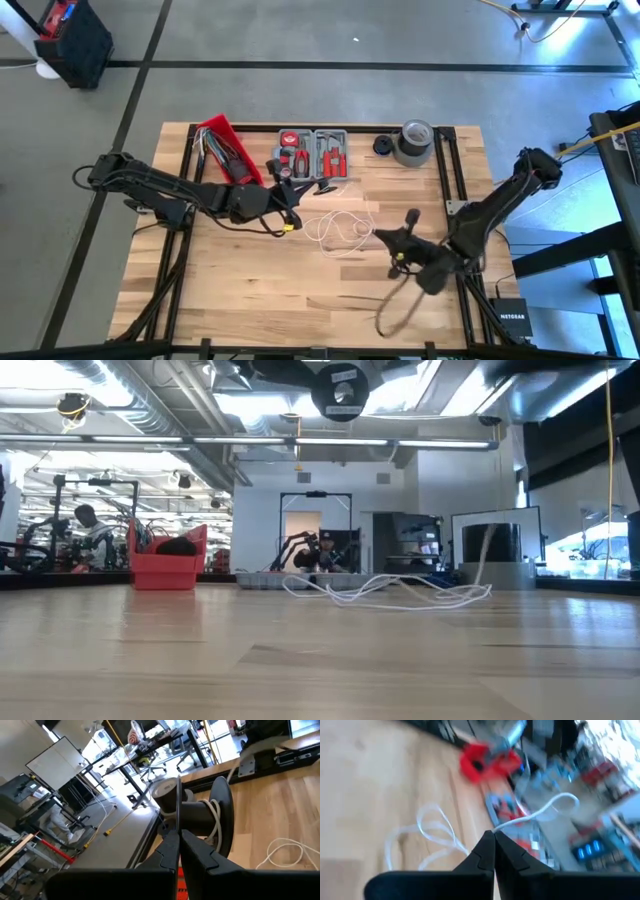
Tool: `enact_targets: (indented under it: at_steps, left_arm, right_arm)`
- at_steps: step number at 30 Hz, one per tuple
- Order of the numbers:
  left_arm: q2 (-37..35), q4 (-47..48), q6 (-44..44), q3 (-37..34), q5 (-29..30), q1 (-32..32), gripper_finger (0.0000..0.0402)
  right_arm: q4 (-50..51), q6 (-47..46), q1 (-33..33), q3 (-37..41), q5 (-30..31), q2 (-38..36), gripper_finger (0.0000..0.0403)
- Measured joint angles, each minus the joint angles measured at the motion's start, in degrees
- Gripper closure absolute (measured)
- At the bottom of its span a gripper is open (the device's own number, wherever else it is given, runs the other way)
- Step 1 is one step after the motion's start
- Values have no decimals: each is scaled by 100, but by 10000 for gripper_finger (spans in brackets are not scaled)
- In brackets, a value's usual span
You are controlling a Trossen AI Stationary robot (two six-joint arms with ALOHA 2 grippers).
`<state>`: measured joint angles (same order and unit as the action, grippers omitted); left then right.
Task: Coil cords
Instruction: Uncoil the white wire from the spool
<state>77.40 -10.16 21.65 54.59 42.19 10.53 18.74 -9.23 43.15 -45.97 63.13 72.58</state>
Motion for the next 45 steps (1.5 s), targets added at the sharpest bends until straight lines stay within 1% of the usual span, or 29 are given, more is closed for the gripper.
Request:
enact_targets:
  at_steps: [3, 5, 9, 12, 14, 16, 20, 22, 23, 26, 29, 33, 38, 40, 45]
  left_arm:
    - [-4, 1, 6, 0, 0, 54, 396]
    - [-12, -13, 36, 0, 0, 97, 396]
    - [-13, -45, 264, 0, 123, 128, 396]
    - [-13, -113, 233, 1, 151, 120, 396]
    - [-13, -192, 237, 1, 151, 120, 396]
    - [-13, -229, 238, 2, 151, 122, 396]
    - [-13, -224, 231, 2, 151, 71, 396]
    - [-13, -184, 144, 2, 153, 41, 396]
    - [-13, -127, 99, 2, 155, 33, 396]
    - [-13, 28, -9, 2, 155, -10, 396]
    - [-13, 128, -24, 2, 155, -48, 396]
    - [-13, 167, -29, 2, 184, -51, 396]
    - [-13, 186, -46, 2, 181, -45, 396]
    - [-13, 187, -38, 2, 181, -47, 396]
    - [-13, 248, -44, 2, 181, -47, 396]
  right_arm:
    - [73, -791, -306, 478, -39, 140, 400]
    - [-124, -1014, -552, 825, -182, 246, 400]
    - [-893, -1052, -1079, 1393, -743, 437, 400]
    - [-1472, -1050, -1385, 1615, -1174, 565, 400]
    - [-2044, -1019, -1517, 1651, -1457, 664, 400]
    - [-2681, -729, -1597, 1651, -1881, 743, 400]
    - [-4249, 360, -1574, 1574, -3000, 870, 400]
    - [-4837, 733, -1546, 1448, -3488, 864, 400]
    - [-4979, 881, -1490, 1372, -3655, 837, 400]
    - [-5035, 1534, -1276, 1027, -3684, 707, 400]
    - [-5025, 2259, -955, 697, -3433, 515, 400]
    - [-4985, 3239, -480, 375, -2621, 182, 400]
    - [-4977, 4142, 72, 129, -1736, -269, 400]
    - [-4978, 4486, 305, 82, -1163, -443, 400]
    - [-4907, 5061, 849, 69, 713, -854, 400]
